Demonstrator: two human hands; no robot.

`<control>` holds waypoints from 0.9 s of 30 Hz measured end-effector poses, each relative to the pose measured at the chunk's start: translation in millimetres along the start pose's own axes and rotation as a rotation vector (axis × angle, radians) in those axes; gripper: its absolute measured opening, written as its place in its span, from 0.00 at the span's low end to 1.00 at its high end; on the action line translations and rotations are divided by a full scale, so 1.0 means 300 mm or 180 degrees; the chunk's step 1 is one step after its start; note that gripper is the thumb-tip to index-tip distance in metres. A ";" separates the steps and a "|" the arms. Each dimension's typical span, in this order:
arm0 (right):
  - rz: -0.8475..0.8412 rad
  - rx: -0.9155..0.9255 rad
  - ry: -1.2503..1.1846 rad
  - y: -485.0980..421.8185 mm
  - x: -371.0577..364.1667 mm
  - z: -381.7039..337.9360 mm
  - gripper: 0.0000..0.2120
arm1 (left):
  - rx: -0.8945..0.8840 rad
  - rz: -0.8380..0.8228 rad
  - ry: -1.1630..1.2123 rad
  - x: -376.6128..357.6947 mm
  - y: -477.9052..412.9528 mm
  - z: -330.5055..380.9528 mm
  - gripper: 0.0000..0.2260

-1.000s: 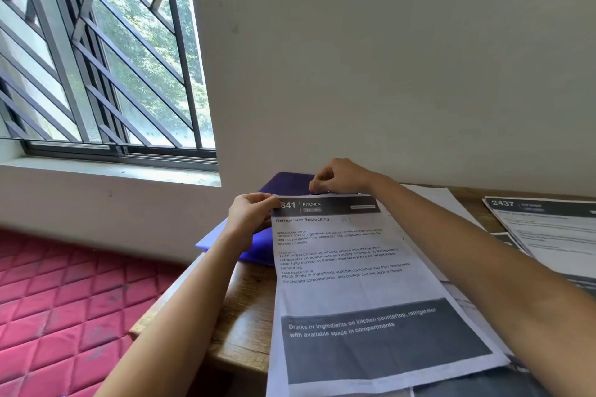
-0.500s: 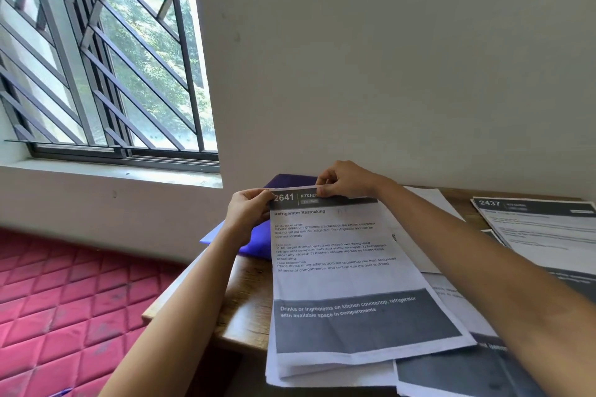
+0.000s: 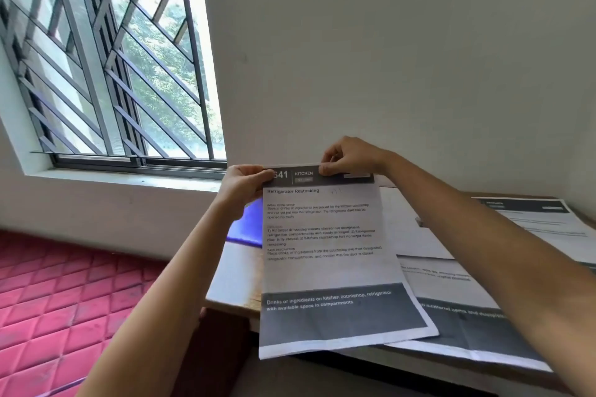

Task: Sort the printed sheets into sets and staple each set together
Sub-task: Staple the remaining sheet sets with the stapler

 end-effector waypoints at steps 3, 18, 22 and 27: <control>0.0049 -0.0020 -0.0085 0.051 0.008 0.001 0.06 | -0.0038 0.0065 -0.0144 0.052 0.039 0.034 0.02; 0.0187 -0.0391 -0.2738 0.144 -0.240 -0.025 0.10 | 0.0582 0.0251 -0.0787 0.232 0.153 0.023 0.04; 0.0337 -0.0602 -0.2893 0.125 -0.295 -0.033 0.07 | 0.0762 0.0360 -0.0977 0.270 0.149 -0.029 0.02; 0.0638 -0.0849 -0.2818 0.083 -0.371 -0.025 0.08 | 0.0830 0.0391 -0.0812 0.307 0.164 -0.073 0.06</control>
Point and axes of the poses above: each hand's wrist, its own y-axis away from the middle knuckle, its own x-axis out of the back of the hand, z = x × y, the point moved 2 cm from there along -y, towards the middle knuckle, and after that the axes turned 10 degrees about -z, right-handed, at the moved point
